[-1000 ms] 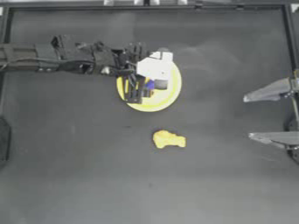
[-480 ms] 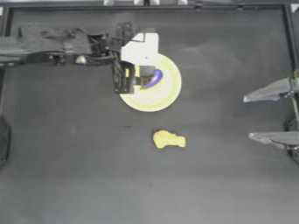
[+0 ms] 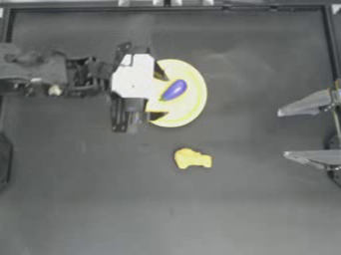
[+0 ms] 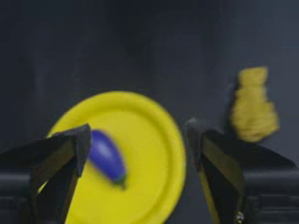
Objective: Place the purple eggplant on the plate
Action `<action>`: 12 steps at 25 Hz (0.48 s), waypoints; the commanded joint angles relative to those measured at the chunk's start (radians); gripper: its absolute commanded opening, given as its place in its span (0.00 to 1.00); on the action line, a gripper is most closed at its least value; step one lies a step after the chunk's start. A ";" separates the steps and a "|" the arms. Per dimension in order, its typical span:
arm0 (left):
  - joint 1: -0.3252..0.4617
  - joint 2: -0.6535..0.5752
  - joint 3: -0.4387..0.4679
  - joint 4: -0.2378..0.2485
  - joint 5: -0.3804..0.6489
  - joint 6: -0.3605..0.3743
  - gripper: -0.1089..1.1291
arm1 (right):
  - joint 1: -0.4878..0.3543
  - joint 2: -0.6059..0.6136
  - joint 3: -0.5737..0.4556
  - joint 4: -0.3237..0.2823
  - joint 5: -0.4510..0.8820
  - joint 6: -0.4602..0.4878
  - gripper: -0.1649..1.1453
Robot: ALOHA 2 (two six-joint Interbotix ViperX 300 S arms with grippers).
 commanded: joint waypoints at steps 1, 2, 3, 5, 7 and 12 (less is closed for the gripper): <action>-0.012 -0.095 0.032 -0.046 -0.052 0.000 0.87 | 0.000 0.005 -0.014 0.003 -0.008 -0.002 0.88; -0.018 -0.109 0.046 -0.058 -0.067 0.000 0.87 | 0.000 0.005 -0.015 0.005 -0.008 -0.002 0.88; -0.025 -0.124 0.061 -0.071 -0.083 -0.002 0.87 | 0.000 0.005 -0.014 0.003 -0.008 -0.002 0.88; -0.037 -0.153 0.092 -0.095 -0.115 -0.002 0.87 | 0.000 0.005 -0.014 0.003 -0.006 -0.002 0.88; -0.049 -0.186 0.126 -0.124 -0.149 -0.002 0.87 | 0.000 0.005 -0.014 0.003 -0.006 -0.002 0.88; -0.083 -0.252 0.196 -0.178 -0.213 -0.003 0.87 | 0.000 0.005 -0.014 0.003 -0.006 -0.002 0.88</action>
